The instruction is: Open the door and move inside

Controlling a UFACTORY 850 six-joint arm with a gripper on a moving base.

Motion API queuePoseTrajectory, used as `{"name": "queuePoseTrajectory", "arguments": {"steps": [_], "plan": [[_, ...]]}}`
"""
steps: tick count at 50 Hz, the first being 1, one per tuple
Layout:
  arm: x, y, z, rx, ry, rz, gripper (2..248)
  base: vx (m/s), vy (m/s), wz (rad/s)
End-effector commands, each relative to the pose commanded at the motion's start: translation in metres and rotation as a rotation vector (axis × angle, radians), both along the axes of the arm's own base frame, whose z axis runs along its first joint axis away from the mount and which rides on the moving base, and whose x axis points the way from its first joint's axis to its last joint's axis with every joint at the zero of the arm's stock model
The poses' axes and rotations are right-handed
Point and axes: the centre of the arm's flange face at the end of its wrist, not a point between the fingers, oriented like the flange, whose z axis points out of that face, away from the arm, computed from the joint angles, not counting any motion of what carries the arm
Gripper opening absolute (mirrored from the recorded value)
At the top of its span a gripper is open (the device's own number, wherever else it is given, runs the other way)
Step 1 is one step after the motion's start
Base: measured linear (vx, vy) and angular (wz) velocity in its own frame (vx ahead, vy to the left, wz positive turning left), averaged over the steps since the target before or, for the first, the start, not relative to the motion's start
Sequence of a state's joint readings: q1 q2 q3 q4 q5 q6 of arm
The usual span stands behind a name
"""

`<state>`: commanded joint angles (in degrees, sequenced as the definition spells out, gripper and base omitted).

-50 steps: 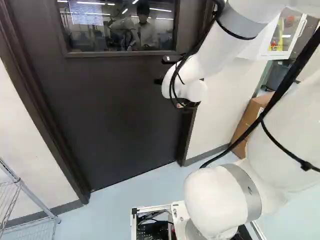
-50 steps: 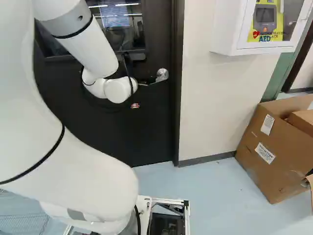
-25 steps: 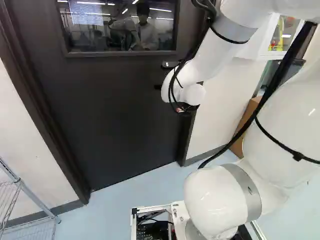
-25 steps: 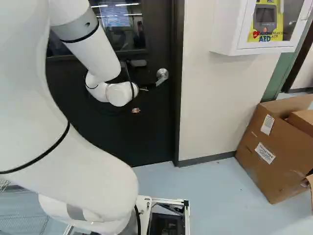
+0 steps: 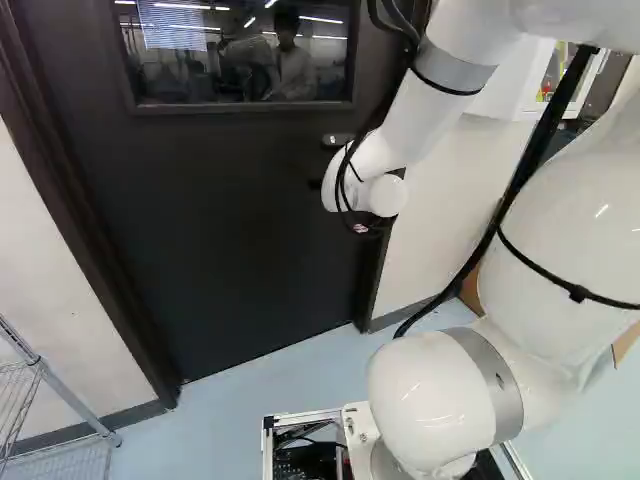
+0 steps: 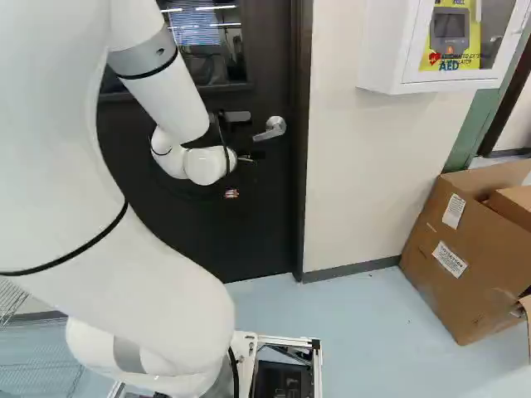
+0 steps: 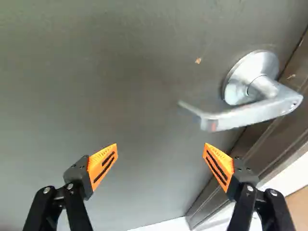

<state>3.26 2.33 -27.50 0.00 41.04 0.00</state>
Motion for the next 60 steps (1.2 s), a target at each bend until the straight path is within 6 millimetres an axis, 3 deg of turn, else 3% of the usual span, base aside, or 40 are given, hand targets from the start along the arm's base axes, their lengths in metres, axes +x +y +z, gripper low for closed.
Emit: {"name": "queuePoseTrajectory", "arguments": {"steps": [21,37,60], "plan": [[-0.005,-0.001,-0.009,-0.001,0.021,-0.001,247,0.0,0.0,0.0],[-0.034,-0.006,0.004,0.001,-0.018,-0.01,247,0.0,0.0,0.0],[-0.042,-0.007,0.026,0.004,-0.078,-0.011,247,0.0,0.0,0.0]]}}
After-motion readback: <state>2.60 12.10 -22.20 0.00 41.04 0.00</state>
